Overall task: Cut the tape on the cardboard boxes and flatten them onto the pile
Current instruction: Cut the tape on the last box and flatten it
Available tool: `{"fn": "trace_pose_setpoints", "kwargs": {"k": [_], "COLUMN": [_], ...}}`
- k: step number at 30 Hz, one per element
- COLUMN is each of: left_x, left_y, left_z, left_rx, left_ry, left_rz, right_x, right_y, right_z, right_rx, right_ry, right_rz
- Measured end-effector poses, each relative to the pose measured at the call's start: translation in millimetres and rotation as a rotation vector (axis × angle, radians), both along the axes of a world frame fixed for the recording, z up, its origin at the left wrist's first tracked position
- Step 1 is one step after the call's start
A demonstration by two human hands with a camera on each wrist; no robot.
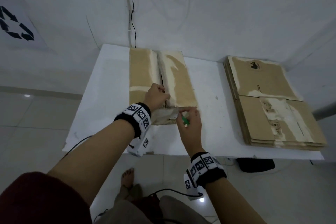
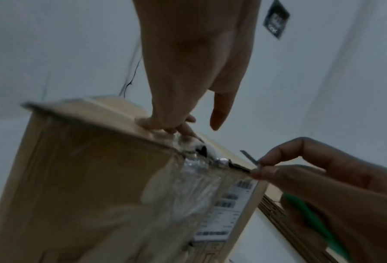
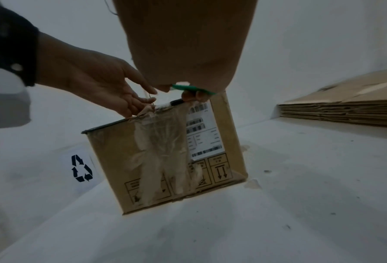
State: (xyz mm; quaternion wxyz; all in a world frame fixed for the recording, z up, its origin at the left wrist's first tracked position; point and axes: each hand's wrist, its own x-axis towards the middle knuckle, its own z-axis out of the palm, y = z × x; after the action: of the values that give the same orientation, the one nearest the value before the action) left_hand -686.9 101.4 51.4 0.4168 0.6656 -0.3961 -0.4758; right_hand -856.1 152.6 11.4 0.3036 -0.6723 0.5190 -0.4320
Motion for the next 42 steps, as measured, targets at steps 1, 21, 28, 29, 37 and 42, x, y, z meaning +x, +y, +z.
{"fn": "trace_pose_setpoints", "kwargs": {"k": [1, 21, 28, 29, 37, 42], "left_x": [-2.4, -13.6, -15.1, -15.3, -15.9, -22.4], "left_y": [2.0, 6.0, 8.8, 8.7, 5.9, -10.8], "left_z": [-3.8, -15.4, -12.8, -13.1, -12.1, -13.4], "left_rx": [-0.020, -0.103, -0.092, -0.096, -0.049, 0.075], "left_ry": [0.049, 0.196, 0.263, 0.273, 0.389, 0.112], "left_rz": [0.062, 0.226, 0.222, 0.223, 0.258, 0.235], "right_x": [2.6, 35.2, 37.6, 36.7, 31.1, 3.8], "right_y": [2.0, 8.5, 7.6, 8.2, -2.3, 5.9], "right_z": [-2.9, -1.9, -8.6, -9.7, -8.0, -12.4], "right_rx": [0.009, 0.104, 0.073, 0.083, 0.082, 0.032], "right_ry": [0.019, 0.106, 0.147, 0.143, 0.069, 0.084], "right_rz": [0.027, 0.071, 0.031, 0.026, -0.012, -0.020]}}
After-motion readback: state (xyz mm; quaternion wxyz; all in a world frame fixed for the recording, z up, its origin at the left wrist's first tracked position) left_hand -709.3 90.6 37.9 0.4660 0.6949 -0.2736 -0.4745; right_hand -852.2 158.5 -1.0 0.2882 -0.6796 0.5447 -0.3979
